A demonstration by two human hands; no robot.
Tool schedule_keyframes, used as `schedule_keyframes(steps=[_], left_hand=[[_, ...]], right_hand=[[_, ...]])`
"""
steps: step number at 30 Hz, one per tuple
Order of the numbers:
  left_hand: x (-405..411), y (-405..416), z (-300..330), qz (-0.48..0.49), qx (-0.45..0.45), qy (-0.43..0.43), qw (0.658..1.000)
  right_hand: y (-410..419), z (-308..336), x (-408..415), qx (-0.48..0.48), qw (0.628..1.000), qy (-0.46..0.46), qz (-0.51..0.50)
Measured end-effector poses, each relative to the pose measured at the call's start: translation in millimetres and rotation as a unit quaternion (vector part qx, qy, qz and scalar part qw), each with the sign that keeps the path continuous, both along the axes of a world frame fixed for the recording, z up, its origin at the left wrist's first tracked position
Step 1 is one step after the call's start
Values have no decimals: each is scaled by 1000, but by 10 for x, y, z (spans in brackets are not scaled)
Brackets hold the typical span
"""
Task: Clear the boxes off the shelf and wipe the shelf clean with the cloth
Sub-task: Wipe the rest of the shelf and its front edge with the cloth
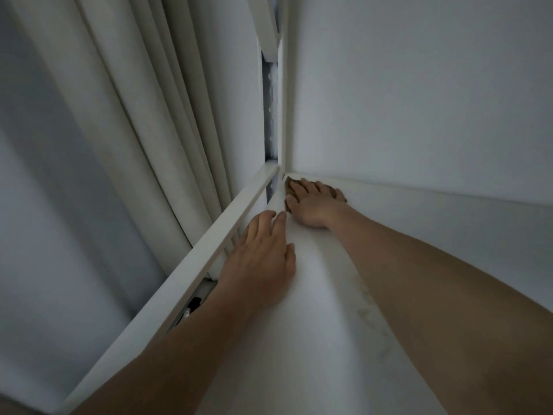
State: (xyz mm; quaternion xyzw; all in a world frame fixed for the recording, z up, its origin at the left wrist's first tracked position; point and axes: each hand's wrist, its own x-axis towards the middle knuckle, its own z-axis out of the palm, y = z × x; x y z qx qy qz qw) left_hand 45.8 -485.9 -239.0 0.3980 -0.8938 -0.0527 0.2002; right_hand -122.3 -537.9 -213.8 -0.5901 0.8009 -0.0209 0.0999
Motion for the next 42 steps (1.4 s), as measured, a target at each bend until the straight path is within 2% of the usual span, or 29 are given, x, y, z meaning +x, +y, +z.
schedule_keyframes(steps=[6, 9, 12, 16, 18, 21, 23, 27, 29, 32, 36, 42], left_hand=[[6, -10, 49, -11, 1, 71, 997], [18, 10, 58, -4, 5, 88, 996], [39, 16, 45, 6, 5, 76, 997], [24, 27, 62, 1, 9, 101, 995], [25, 59, 87, 1, -4, 135, 991], [68, 136, 139, 7, -30, 161, 987], [108, 197, 157, 25, -12, 143, 989], [283, 534, 133, 76, 102, 76, 989], [441, 708, 97, 87, 111, 38, 989], [636, 894, 67, 151, 113, -12, 982], [686, 1022, 26, 178, 94, -36, 979], [731, 953, 13, 119, 57, -20, 991]], right_hand=[[253, -20, 82, -14, 989, -6, 146], [532, -5, -53, -2, 982, 3, 187], [812, -7, -344, 3, 989, 7, 149], [989, -28, -669, -17, 1000, 14, -14], [932, -27, -609, -2, 998, 12, -64], [892, -13, -292, 6, 999, -2, -37], [950, -34, -36, -8, 1000, -3, 27], [1290, -35, 76, 1, 990, -22, 140], [1409, 26, -56, 26, 989, -39, 142], [1352, 54, -140, 35, 996, -33, 71], [1036, 29, 196, 32, 999, -23, -3], [1191, -1, 576, 16, 989, -36, 145]])
